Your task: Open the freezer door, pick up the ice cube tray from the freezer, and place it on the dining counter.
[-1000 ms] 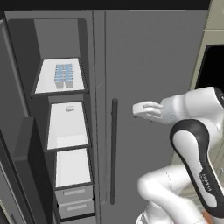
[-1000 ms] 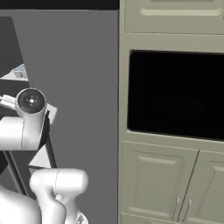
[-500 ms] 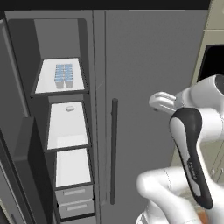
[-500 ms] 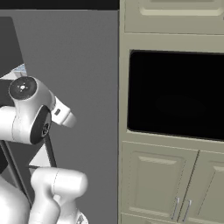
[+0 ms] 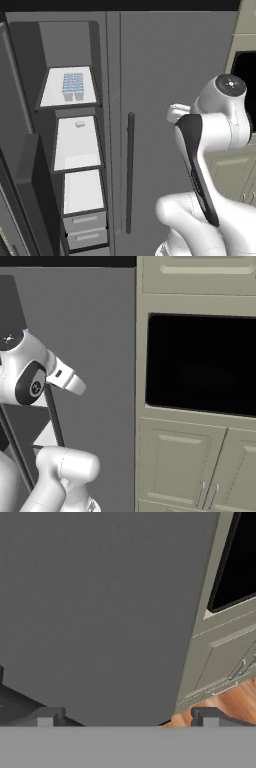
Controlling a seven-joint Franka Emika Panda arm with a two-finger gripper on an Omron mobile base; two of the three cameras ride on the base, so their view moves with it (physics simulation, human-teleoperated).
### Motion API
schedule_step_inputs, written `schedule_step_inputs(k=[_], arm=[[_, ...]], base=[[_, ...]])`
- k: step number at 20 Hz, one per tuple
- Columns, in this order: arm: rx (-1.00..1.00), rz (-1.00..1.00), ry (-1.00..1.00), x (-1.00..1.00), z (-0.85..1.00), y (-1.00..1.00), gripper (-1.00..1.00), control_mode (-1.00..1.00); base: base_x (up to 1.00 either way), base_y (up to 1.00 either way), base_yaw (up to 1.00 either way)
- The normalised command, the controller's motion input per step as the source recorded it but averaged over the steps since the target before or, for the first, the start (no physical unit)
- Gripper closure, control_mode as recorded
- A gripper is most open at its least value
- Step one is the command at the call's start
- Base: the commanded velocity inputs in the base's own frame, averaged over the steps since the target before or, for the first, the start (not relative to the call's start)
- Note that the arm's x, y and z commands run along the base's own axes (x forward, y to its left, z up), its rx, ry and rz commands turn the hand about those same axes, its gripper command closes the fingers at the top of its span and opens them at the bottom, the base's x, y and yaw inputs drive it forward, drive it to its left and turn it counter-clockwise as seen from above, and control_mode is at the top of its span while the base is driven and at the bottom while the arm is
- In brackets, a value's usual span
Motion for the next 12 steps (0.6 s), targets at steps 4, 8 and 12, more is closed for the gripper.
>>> schedule_step_inputs(k=[4, 8, 12], arm=[[-0.02, 0.02, 0.01, -0.09, -0.01, -0.06, -1.0, -1.0], [-0.01, 0.07, 0.0, 0.0, -0.05, 0.0, -1.0, -1.0], [0.0, 0.04, 0.0, -0.01, 0.0, 0.0, -1.0, -1.0]], base=[[0.0, 0.0, 0.0], [0.0, 0.0, 0.0], [0.0, 0.0, 0.0]])
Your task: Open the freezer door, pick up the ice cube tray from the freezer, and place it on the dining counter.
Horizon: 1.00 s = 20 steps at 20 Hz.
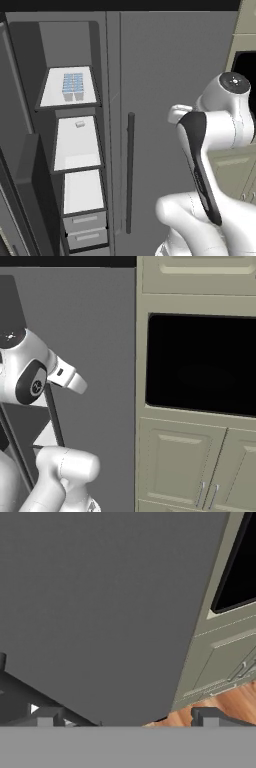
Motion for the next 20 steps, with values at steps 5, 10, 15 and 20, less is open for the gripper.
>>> schedule_step_inputs(k=[5, 10, 15, 20], arm=[[0.0, 0.02, 0.0, -0.21, 0.0, 0.0, -1.0, 1.0], [0.0, 0.0, 0.0, 0.0, 0.0, 0.0, -1.0, 1.0], [0.0, 0.0, 0.0, 0.0, 0.0, 0.0, -1.0, 1.0], [0.0, 0.0, 0.0, 0.0, 0.0, 0.0, -1.0, 1.0]], base=[[-0.06, 0.01, 0.01], [-0.18, 0.08, 0.03], [-0.26, 0.6, 0.03], [-0.02, 1.0, 0.07]])
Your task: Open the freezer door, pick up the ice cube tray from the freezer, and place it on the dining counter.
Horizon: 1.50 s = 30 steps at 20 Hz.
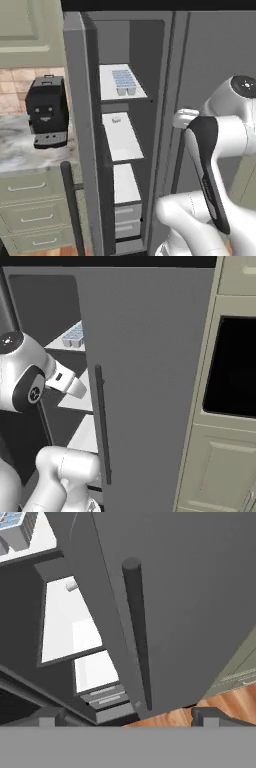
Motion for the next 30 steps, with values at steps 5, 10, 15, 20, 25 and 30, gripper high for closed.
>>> schedule_step_inputs(k=[5, 10, 15, 20, 25, 30], arm=[[0.0, 0.0, 0.0, 0.0, 0.0, 0.0, -1.0, 1.0], [0.0, 0.0, 0.0, 0.0, 0.0, 0.0, -1.0, 1.0], [0.0, 0.0, 0.0, 0.0, 0.0, 0.0, -1.0, 1.0], [0.0, 0.0, 0.0, 0.0, 0.0, 0.0, -1.0, 1.0], [0.0, 0.0, 0.01, -0.03, -0.05, 0.0, -1.0, -1.0], [0.3, -0.15, -0.02, -0.52, 0.13, -0.19, -1.0, -1.0]], base=[[0.2, 0.75, 0.0], [0.56, 0.28, 0.0], [0.7, 0.0, 0.0], [0.58, 0.0, 0.0], [0.0, 0.0, 0.0], [0.0, 0.0, 0.0]])
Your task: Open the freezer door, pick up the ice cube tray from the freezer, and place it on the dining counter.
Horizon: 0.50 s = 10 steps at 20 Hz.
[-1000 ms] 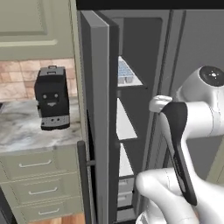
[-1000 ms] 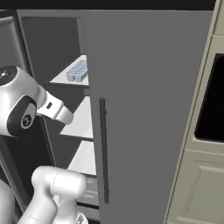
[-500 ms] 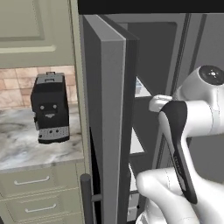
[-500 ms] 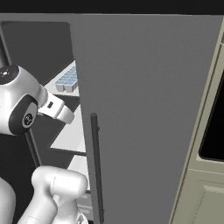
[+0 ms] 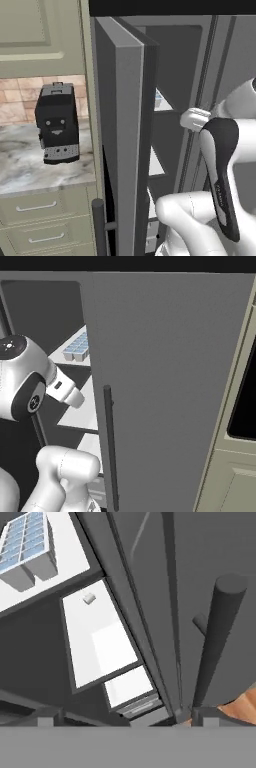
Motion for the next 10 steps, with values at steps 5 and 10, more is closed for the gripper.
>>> schedule_step_inputs(k=[5, 10], arm=[[0.41, -0.23, -0.16, -0.61, 0.09, 0.07, -1.0, -1.0], [0.27, -0.16, -0.09, -0.15, 0.32, 0.42, -1.0, -1.0]], base=[[0.0, 0.0, 0.0], [0.0, 0.0, 0.0]])
